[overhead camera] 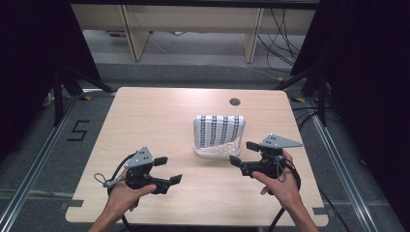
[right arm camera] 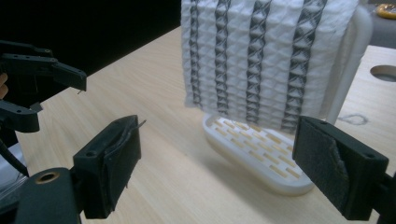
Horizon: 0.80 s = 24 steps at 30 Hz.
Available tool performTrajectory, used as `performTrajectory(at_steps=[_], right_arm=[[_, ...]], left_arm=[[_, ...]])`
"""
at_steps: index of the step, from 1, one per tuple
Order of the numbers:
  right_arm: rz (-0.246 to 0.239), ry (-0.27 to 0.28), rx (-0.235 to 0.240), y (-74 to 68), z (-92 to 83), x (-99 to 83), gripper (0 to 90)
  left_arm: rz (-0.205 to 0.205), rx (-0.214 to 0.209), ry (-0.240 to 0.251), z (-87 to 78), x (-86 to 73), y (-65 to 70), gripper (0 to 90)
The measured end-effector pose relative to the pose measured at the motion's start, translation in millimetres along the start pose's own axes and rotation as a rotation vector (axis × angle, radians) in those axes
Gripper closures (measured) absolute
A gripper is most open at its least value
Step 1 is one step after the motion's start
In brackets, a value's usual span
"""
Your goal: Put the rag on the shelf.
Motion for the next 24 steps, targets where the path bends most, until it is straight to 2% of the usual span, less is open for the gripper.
performTrajectory(at_steps=[3,4,9,10,15,16,17,18,19,20,21,24], right_arm=[[0.01,-0.001,-0.003,-1.6,1.6,-3.2,16.4],[-0.002,-0.012,-0.001,-1.1,1.2,-4.3,16.4],[0.006,-0.013,0.004,-6.1,1.9,-14.0,16.4],[-0.018,-0.006,0.002,-6.3,1.7,-17.4,16.4],[-0.008,-0.016,0.004,-9.3,0.8,-24.1,16.3],[-0.028,-0.003,0.001,-8.5,1.2,-25.8,16.3],[0.004,-0.021,0.017,-11.9,0.3,-27.9,16.3],[-0.008,-0.014,0.013,-11.0,0.3,-28.5,16.4],[0.011,-0.034,0.014,-12.9,-1.5,-30.6,16.4],[-0.01,-0.017,0.012,-12.0,-0.1,-31.5,16.3],[0.004,-0.024,0.014,-13.5,-0.4,-32.8,16.3],[-0.023,-0.015,0.017,-13.8,0.6,-37.0,16.3]], left_arm=[[0.005,0.006,-0.01,1.1,-5.4,0.7,16.3],[0.005,0.007,-0.021,2.1,-9.6,1.2,16.3],[-0.001,-0.011,-0.04,7.6,-22.9,2.2,16.3],[-0.002,-0.004,-0.044,8.5,-26.5,2.0,16.3],[-0.002,0.0,-0.034,8.6,-30.7,2.1,16.3],[0.0,0.002,-0.035,8.5,-31.6,2.3,16.3],[-0.001,0.001,-0.034,8.6,-32.2,2.5,16.3],[-0.002,0.001,-0.033,8.9,-33.4,2.6,16.3],[-0.004,-0.007,-0.025,9.8,-34.5,2.8,16.3],[-0.001,-0.011,-0.026,10.1,-35.4,2.8,16.3],[0.001,0.002,-0.038,9.6,-37.1,3.0,16.3],[-0.009,-0.007,-0.027,10.4,-40.9,2.9,16.3]])
Point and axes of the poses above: each handheld gripper's, and its own axes: z roughly forward along the jaws, x roughly out of its top, y roughly to its right, the point moved 4 cm from there along z, roughly forward along the jaws, and after that the axes turned 15 degrees about -x, right-handed, at the moved point
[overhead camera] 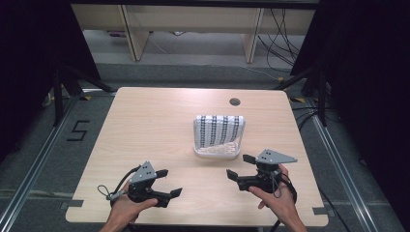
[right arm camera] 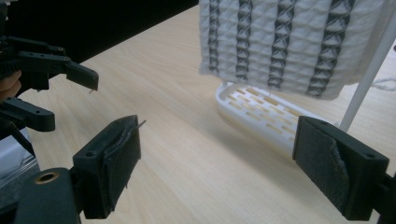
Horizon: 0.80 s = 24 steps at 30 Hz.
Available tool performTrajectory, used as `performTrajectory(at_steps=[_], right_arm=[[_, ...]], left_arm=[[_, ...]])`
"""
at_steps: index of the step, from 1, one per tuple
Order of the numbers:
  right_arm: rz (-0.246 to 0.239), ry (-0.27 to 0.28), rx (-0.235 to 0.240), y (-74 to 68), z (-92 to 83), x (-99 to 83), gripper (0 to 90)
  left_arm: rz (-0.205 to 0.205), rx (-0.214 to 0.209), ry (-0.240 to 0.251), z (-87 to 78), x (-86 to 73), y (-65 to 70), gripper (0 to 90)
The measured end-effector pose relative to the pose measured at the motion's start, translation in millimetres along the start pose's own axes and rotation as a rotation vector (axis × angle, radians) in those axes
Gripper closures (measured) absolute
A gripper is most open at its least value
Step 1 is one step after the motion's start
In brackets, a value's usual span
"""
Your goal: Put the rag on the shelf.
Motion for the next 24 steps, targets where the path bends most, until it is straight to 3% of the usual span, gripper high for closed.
performTrajectory(at_steps=[1,3,4,9,11,17,19,21,22,24], right_arm=[[0.013,-0.008,0.005,-1.9,0.1,-1.8,16.3],[-0.012,0.002,-0.005,-1.6,1.2,-4.8,16.3],[0.007,-0.027,0.003,-3.9,-0.8,-6.5,16.3],[0.021,-0.049,-0.004,-7.0,-2.0,-14.0,16.3],[-0.015,-0.026,-0.005,-4.7,0.2,-18.5,16.3],[0.023,-0.059,0.009,-7.8,-1.9,-27.0,16.4],[-0.006,-0.055,0.004,-5.5,-2.6,-28.5,16.3],[0.006,-0.065,-0.005,-6.0,-4.9,-31.0,16.4],[-0.021,-0.046,-0.009,-3.4,-4.2,-31.5,16.4],[0.035,-0.067,-0.002,-7.1,-5.3,-34.7,16.4]], left_arm=[[0.006,0.001,-0.005,-0.7,-1.9,-0.1,16.3],[0.003,0.008,-0.013,-1.1,-5.5,1.0,16.2],[0.002,0.009,-0.016,-1.1,-7.2,1.7,16.2],[0.0,-0.003,-0.014,-1.0,-12.4,4.7,15.3],[0.0,-0.002,-0.019,-1.0,-14.9,6.4,15.3],[0.003,-0.006,-0.02,-1.4,-20.1,9.6,15.2],[0.002,-0.008,-0.021,-1.4,-24.1,10.4,15.3],[0.0,0.0,-0.036,-1.7,-28.9,10.2,15.3],[0.002,-0.003,-0.028,-0.9,-30.6,9.8,15.3],[-0.005,0.003,-0.039,-1.5,-33.2,10.7,15.3]])
Point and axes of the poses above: each handheld gripper's, and its own axes: z roughly forward along the jaws, x roughly out of its top, y roughly to its right, the point moved 4 cm from there along z, roughly forward along the jaws, and after that the axes turned 15 degrees about -x, right-handed, at the moved point
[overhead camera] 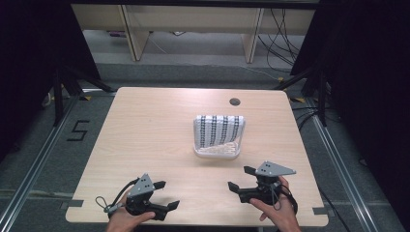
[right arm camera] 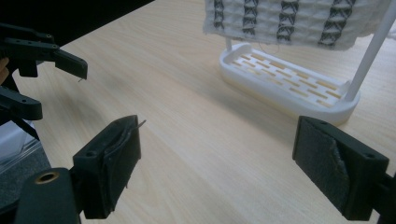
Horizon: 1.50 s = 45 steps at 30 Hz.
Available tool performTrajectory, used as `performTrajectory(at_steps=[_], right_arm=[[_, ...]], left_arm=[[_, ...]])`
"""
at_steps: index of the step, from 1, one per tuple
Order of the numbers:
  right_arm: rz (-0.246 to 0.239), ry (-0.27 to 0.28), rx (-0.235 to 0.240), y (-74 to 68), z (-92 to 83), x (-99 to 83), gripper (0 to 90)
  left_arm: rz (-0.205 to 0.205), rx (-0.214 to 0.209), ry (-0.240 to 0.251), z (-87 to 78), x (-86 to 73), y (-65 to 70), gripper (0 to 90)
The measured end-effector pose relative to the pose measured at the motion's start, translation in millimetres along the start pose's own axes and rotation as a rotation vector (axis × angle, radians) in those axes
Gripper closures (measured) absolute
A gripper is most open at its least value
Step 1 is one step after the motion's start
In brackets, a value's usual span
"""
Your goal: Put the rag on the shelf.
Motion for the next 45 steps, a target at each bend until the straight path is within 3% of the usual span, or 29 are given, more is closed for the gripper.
performTrajectory(at_steps=[1,3,4,5,7,8,10,11,13,18,23,25,29,31,32,35,39,45], right_arm=[[-0.033,0.005,0.003,2.8,0.1,-2.4,16.4],[-0.02,-0.013,-0.003,1.5,-1.8,-4.0,16.3],[-0.028,-0.018,-0.009,0.6,-3.0,-7.8,16.3],[-0.028,-0.018,-0.009,0.6,-3.0,-7.8,16.3],[-0.052,-0.006,-0.017,1.5,-3.1,-10.8,16.3],[-0.029,-0.03,-0.01,-2.0,-5.2,-15.5,16.2],[-0.038,-0.023,-0.004,-2.4,-4.5,-16.7,16.2],[-0.072,-0.024,-0.022,-0.2,-5.2,-18.0,16.1],[-0.051,-0.046,-0.021,-4.1,-7.0,-22.8,16.2],[-0.123,-0.051,-0.06,-6.2,-6.9,-31.8,16.3],[-0.132,-0.081,-0.023,-9.8,-3.1,-38.3,16.4],[-0.141,-0.083,-0.048,-10.1,-4.2,-38.9,16.4],[-0.125,-0.089,-0.031,-12.5,-3.2,-40.2,16.4],[-0.15,-0.08,-0.043,-9.6,-1.7,-40.3,16.4],[-0.148,-0.084,-0.02,-9.4,-0.8,-40.6,16.4],[-0.134,-0.09,-0.039,-9.0,-1.3,-41.4,16.4],[-0.143,-0.087,-0.035,-7.5,0.8,-42.3,16.4],[-0.136,-0.091,-0.019,-5.9,0.3,-42.1,16.4]], left_arm=[[0.006,-0.002,0.001,-0.1,-1.1,0.4,15.3],[0.006,0.005,-0.006,-0.7,-2.9,2.6,15.3],[0.021,0.01,-0.024,-2.0,-4.3,3.5,15.3],[0.013,0.007,-0.004,-0.7,-4.9,5.0,15.3],[0.026,0.0,-0.013,-1.5,-7.1,7.1,15.3],[0.027,0.005,-0.027,-2.4,-8.4,9.0,15.3],[0.038,0.009,-0.027,-2.0,-10.3,10.6,15.3],[0.035,0.0,-0.027,-1.1,-11.5,12.0,15.3],[0.042,0.003,-0.036,-0.5,-12.7,12.2,15.3],[0.035,0.01,-0.03,1.5,-12.5,13.4,15.3],[0.038,0.011,-0.047,3.3,-16.2,14.2,15.2],[0.037,0.005,-0.041,4.8,-16.5,14.4,15.3],[0.032,0.006,-0.046,5.8,-16.4,15.4,15.3],[0.031,0.004,-0.049,5.9,-16.9,14.9,15.3],[0.032,0.004,-0.047,6.1,-17.1,14.6,15.3],[0.033,0.0,-0.034,7.8,-17.1,14.1,15.3],[0.047,-0.001,-0.069,7.2,-17.7,12.8,15.3],[0.048,0.002,-0.072,7.9,-18.6,11.1,15.3]])
Point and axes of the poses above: each handheld gripper's, and its own axes: z roughly forward along the jaws, x roughly out of its top, y roughly to its right, the point moved 4 cm from there along z, roughly forward along the jaws, and after that the axes turned 15 degrees about -x, right-handed, at the moved point
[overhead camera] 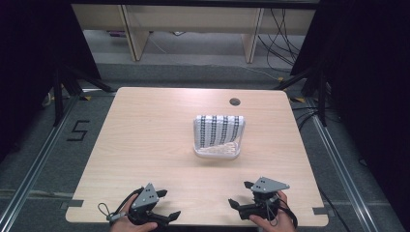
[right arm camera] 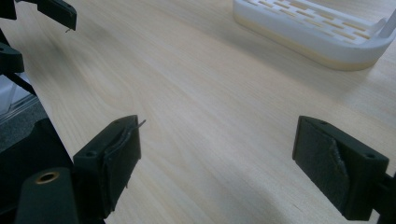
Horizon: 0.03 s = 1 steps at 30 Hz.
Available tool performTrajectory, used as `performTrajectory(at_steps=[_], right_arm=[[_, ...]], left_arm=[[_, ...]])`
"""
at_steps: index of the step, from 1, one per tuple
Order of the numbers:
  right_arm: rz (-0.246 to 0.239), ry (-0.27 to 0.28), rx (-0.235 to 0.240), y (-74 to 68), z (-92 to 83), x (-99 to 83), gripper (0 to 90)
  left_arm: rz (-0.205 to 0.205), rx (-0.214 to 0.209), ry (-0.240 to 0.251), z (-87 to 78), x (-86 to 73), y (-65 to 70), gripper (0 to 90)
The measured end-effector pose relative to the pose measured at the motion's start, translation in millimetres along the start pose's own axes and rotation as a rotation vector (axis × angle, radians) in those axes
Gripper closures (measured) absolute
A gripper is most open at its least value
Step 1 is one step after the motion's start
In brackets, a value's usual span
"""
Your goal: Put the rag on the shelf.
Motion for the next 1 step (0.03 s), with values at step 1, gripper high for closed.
performTrajectory(at_steps=[1], right_arm=[[0.005,0.001,-0.003,0.4,-0.2,0.1,16.4]], left_arm=[[-0.013,0.005,0.003,0.9,-0.5,-0.5,15.3]])
Point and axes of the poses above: each handheld gripper's, and its own axes: z roughly forward along the jaws, x roughly out of its top, y roughly to its right, the point moved 4 cm from there along z, roughly forward along the jaws, and after that the axes turned 15 degrees about -x, right-handed, at the moved point
